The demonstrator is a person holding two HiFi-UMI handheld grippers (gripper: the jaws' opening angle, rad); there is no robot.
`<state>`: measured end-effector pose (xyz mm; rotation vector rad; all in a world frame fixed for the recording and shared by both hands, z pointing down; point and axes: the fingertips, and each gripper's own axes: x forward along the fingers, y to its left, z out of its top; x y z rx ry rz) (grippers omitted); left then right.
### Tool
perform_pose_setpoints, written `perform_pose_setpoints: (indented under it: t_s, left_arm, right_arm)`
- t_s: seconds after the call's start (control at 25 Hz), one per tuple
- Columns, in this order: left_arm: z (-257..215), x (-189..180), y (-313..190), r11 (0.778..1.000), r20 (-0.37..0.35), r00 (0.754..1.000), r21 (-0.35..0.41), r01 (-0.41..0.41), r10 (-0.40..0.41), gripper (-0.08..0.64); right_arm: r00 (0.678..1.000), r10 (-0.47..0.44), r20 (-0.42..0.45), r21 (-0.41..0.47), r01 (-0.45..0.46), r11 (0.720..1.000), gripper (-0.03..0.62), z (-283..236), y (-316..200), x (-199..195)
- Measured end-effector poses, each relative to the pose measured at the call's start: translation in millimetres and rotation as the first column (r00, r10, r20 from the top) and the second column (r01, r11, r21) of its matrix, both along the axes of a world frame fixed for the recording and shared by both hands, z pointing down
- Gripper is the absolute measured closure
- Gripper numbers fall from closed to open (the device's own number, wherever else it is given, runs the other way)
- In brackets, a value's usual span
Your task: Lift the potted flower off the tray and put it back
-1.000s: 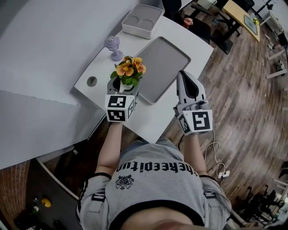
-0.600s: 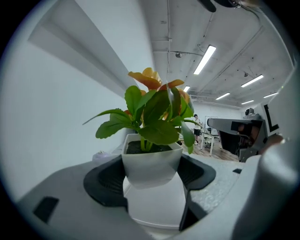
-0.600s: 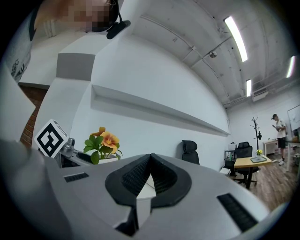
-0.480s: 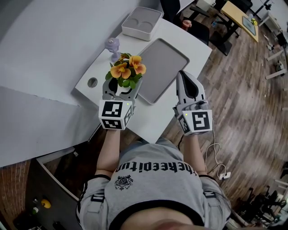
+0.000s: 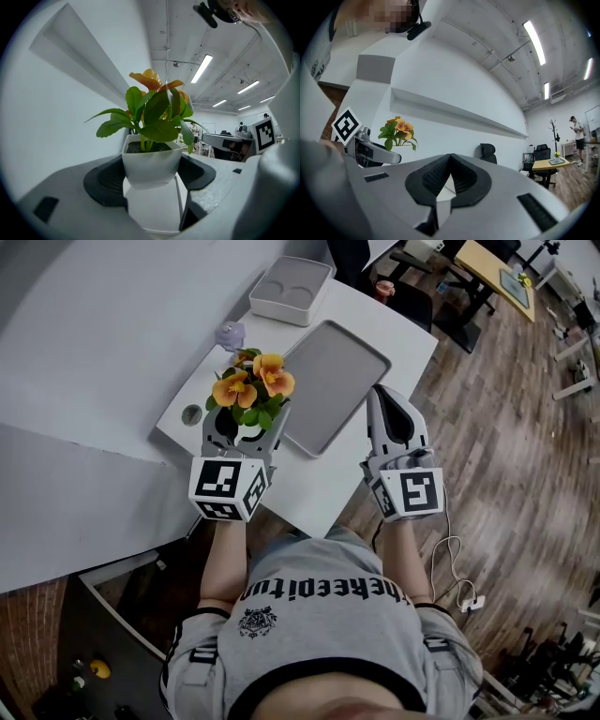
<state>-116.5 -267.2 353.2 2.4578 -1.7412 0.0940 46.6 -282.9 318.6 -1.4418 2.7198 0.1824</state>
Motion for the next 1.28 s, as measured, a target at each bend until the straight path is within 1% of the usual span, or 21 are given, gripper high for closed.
perform_pose_setpoints:
  t_s: [0.28, 0.44, 0.52, 0.68, 0.84, 1.12, 1.28]
  left_arm:
    - [3.3, 3.3, -2.4, 1.000, 0.005, 1.000, 0.009, -0.004, 0.003, 0.219]
    - [10.5, 10.4, -10.4, 1.000, 0.022, 1.000, 0.004, -0.010, 0.010, 0.219]
    - [14.7, 15.9, -14.5, 1.000, 0.018, 1.000, -0.001, -0.017, 0.017, 0.219]
    - [27.0, 26.2, -24.5, 0.999, -0.002, 0.999, -0.021, -0.036, 0.036, 0.219]
    - [42.4, 36.2, -34.2, 0.998, 0.026, 0.998, -0.042, -0.048, 0.049, 0.219]
    - [73.3, 49.2, -47.4, 0.992, 0.029, 0.997, -0.099, -0.072, 0.075, 0.219]
    - [92.6, 53.2, -54.8, 0.989, 0.052, 0.995, -0.130, -0.075, 0.082, 0.219]
  right_arm:
    - [1.000, -0.003, 0.003, 0.000, 0.003, 1.000, 0.592, 1.8, 4.0, 2.7]
    - [1.000, 0.003, 0.002, -0.007, -0.003, 1.000, 0.592, 4.8, 4.5, 7.0]
    - [1.000, 0.008, 0.002, -0.010, -0.008, 1.000, 0.592, 5.5, 4.4, 10.3]
    - [1.000, 0.023, 0.003, -0.016, -0.023, 1.000, 0.592, 7.6, 2.5, 18.6]
    - [0.999, 0.042, 0.004, -0.030, -0.042, 0.999, 0.592, 12.8, -0.9, 28.5]
    - [0.997, 0.072, -0.001, -0.051, -0.072, 0.996, 0.592, 20.3, -7.8, 40.6]
    - [0.996, 0.089, -0.007, -0.063, -0.089, 0.994, 0.592, 26.1, -11.1, 45.8]
